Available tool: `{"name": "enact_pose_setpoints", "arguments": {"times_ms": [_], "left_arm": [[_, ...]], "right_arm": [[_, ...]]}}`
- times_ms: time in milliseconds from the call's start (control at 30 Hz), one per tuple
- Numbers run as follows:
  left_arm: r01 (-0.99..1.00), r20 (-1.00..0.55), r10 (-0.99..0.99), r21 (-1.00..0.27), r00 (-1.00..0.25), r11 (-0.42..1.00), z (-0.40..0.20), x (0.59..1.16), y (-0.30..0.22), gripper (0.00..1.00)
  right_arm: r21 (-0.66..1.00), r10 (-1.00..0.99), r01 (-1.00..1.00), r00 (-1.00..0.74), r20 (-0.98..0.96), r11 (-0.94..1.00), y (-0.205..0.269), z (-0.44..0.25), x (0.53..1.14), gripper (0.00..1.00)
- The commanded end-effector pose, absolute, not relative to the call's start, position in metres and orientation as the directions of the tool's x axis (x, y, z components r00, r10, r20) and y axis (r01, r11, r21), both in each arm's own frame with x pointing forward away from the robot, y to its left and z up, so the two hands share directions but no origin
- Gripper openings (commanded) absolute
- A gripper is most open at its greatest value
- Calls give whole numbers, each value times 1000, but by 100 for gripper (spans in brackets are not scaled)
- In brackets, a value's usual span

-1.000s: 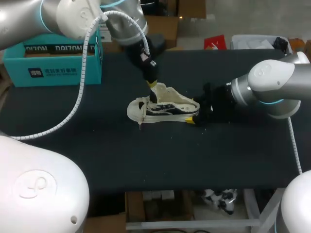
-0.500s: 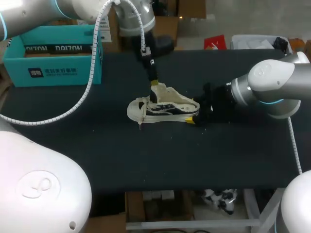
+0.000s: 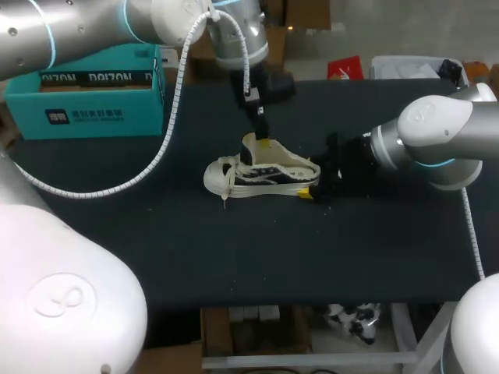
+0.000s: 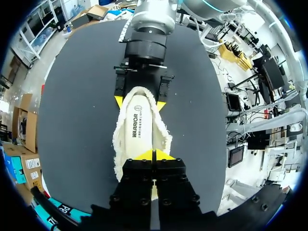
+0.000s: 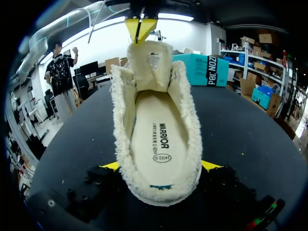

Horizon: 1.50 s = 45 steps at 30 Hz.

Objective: Open the shoe tongue, take the insole out of the shoe, put the insole back into the shoe, and pack the shoe into the shoebox

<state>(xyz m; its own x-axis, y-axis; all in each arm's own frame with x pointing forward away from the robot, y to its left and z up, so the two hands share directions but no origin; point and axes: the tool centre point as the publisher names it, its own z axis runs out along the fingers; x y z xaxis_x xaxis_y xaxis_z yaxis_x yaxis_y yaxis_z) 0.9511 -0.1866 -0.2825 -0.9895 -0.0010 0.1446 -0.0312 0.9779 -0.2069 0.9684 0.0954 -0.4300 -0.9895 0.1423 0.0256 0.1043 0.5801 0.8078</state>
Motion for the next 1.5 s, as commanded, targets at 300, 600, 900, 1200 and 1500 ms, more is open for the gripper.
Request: {"name": "enact_pose_setpoints", "arguments": {"times_ms": [300, 600, 900, 1200, 1500], "left_arm": [[57, 184, 96, -209, -978, 976, -337, 957, -191, 0], [75, 205, 113, -186, -972, 980, -361, 948, -189, 0], [73, 224, 101, -131, -969, 989, -381, 937, -187, 0], [38, 234, 63, -108, -970, 993, -404, 939, -188, 0], [36, 203, 56, -98, -978, 995, -413, 935, -191, 0]], "right_arm": [[809, 142, 104, -990, 25, 578, 95, -435, 970, 0], [809, 142, 104, -990, 25, 578, 95, -435, 970, 0], [809, 142, 104, -990, 25, 578, 95, -435, 970, 0], [809, 142, 104, -990, 25, 578, 95, -435, 970, 0], [809, 142, 104, -990, 25, 578, 95, -435, 970, 0]]}}
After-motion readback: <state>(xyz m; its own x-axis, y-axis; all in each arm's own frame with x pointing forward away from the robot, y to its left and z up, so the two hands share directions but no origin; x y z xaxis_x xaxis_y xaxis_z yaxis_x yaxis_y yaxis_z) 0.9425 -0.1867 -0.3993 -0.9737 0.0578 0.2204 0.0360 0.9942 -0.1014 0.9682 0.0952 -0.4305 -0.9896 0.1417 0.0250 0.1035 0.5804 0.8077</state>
